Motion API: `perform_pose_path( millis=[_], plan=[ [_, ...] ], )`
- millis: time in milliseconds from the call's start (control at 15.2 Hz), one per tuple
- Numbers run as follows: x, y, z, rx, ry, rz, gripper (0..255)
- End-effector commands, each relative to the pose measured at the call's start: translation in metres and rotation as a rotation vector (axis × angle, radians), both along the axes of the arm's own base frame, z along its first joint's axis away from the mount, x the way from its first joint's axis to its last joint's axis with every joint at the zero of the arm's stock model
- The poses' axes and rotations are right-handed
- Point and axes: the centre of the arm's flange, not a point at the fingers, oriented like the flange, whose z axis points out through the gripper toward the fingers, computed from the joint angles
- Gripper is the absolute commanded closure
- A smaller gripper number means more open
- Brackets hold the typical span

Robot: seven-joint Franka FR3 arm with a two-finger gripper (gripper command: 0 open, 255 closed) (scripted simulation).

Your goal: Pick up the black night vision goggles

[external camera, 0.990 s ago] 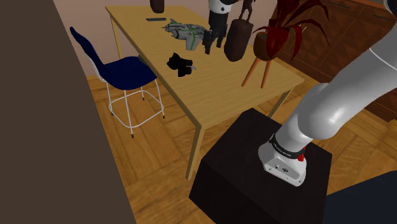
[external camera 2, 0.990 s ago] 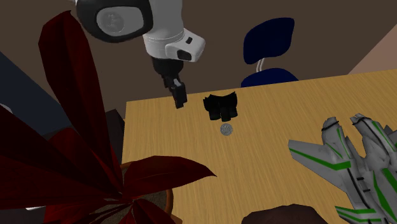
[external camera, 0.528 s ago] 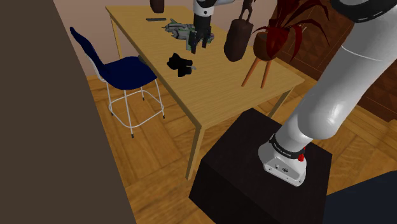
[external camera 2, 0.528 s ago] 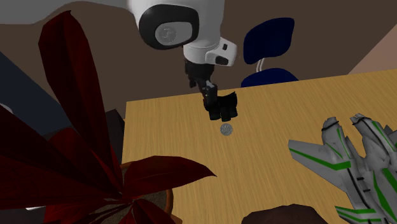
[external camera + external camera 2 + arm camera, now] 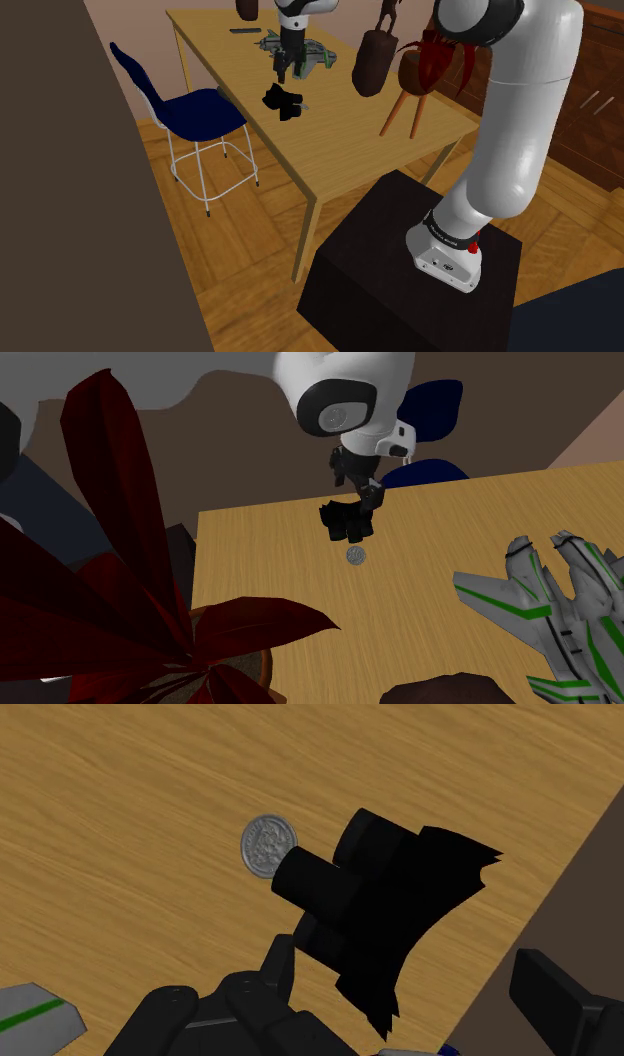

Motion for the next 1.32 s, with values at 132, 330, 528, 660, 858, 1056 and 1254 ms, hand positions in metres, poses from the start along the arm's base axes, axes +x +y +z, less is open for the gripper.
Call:
perform_pose_path(
  millis=[132,330,528,660,858,1056,1254],
  plan=[
    [0.034,-0.001,-0.021,0.015,-0.001,0.019,0],
    [0.034,-0.001,-0.037,0.015,-0.001,0.019,0],
    [0.034,-0.001,-0.053,0.015,-0.001,0.019,0],
    [0.034,-0.001,-0.056,0.015,-0.001,0.019,0],
    [0.033,-0.001,-0.057,0.015,-0.001,0.019,255],
    [0.034,-0.001,-0.057,0.015,-0.001,0.019,255],
    [0.034,-0.001,-0.057,0.015,-0.001,0.019,255]
  ],
)
